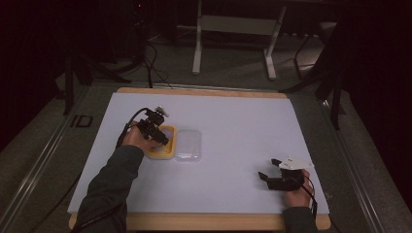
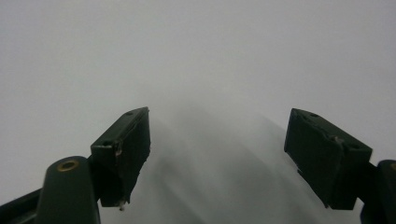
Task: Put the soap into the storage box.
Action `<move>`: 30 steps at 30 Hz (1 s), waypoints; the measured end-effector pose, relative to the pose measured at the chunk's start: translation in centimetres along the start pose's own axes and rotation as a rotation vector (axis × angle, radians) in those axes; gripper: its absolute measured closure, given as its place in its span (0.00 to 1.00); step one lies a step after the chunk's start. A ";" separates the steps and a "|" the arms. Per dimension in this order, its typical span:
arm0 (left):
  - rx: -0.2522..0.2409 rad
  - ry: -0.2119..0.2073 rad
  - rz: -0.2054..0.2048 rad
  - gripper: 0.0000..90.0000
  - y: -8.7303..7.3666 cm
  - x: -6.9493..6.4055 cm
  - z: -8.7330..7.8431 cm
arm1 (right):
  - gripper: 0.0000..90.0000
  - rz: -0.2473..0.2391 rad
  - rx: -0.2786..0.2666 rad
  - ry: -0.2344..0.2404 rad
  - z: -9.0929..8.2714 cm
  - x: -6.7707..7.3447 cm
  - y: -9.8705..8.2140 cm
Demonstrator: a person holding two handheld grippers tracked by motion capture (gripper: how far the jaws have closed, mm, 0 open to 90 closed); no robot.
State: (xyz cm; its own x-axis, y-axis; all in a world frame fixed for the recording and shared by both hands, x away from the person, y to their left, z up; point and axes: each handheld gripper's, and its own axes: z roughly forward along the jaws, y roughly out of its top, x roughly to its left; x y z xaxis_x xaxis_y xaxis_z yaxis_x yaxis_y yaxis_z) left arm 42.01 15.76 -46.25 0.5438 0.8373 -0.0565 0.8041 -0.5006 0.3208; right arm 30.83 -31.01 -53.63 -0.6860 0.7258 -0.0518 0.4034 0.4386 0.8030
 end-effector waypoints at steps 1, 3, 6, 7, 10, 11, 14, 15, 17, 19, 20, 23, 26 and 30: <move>-0.001 0.000 -0.007 0.55 0.0 0.0 0.1 | 0.25 0.000 0.000 0.000 0.0 0.0 0.0; 0.006 0.004 -0.009 0.55 0.0 0.1 0.2 | 0.25 0.000 0.000 0.000 0.0 0.0 0.0; 0.006 0.007 -0.020 0.55 0.0 0.2 0.5 | 0.25 -0.001 0.000 0.000 0.0 0.0 0.0; 0.007 0.006 -0.023 0.55 0.0 0.2 0.6 | 0.25 -0.001 0.000 0.000 0.0 0.0 0.0; 0.015 0.011 -0.024 0.55 -0.1 0.2 0.8 | 0.25 -0.001 0.000 0.000 0.0 0.0 0.0; 0.016 0.011 -0.024 0.55 -0.1 0.3 0.8 | 0.25 -0.001 0.000 0.000 0.0 0.0 0.0; 0.021 0.010 -0.029 0.55 -0.1 0.3 1.1 | 0.25 -0.001 0.000 0.000 0.0 0.0 0.0; 0.027 0.010 -0.027 0.55 -0.1 0.3 1.1 | 0.25 -0.002 0.000 -0.001 0.0 0.0 0.0; 0.027 0.001 -0.032 0.55 -0.1 0.3 1.3 | 0.25 -0.003 0.000 -0.001 0.0 0.0 0.0; 0.031 0.003 -0.031 0.55 0.0 0.3 1.4 | 0.25 -0.003 0.000 -0.001 0.0 0.0 0.0; 0.031 0.003 -0.032 0.55 0.0 0.2 1.5 | 0.25 -0.003 0.000 -0.001 0.0 0.0 0.0; 0.033 0.000 -0.036 0.55 0.0 0.3 1.6 | 0.25 -0.002 -0.001 -0.001 0.0 0.0 0.0; 0.039 -0.020 -0.052 0.54 0.0 0.5 1.6 | 0.25 -0.003 -0.001 0.000 0.0 0.0 0.0; 0.030 -0.036 -0.061 0.46 -0.2 0.7 1.6 | 0.25 -0.003 0.001 -0.001 0.0 0.0 0.0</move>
State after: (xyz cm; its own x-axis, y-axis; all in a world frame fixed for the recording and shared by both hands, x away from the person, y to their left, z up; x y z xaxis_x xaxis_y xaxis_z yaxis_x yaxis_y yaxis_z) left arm 42.60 16.14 -47.88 0.5014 0.8583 -0.1093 0.8426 -0.4558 0.2868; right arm 30.82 -30.99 -53.63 -0.6866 0.7250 -0.0547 0.4018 0.4411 0.8025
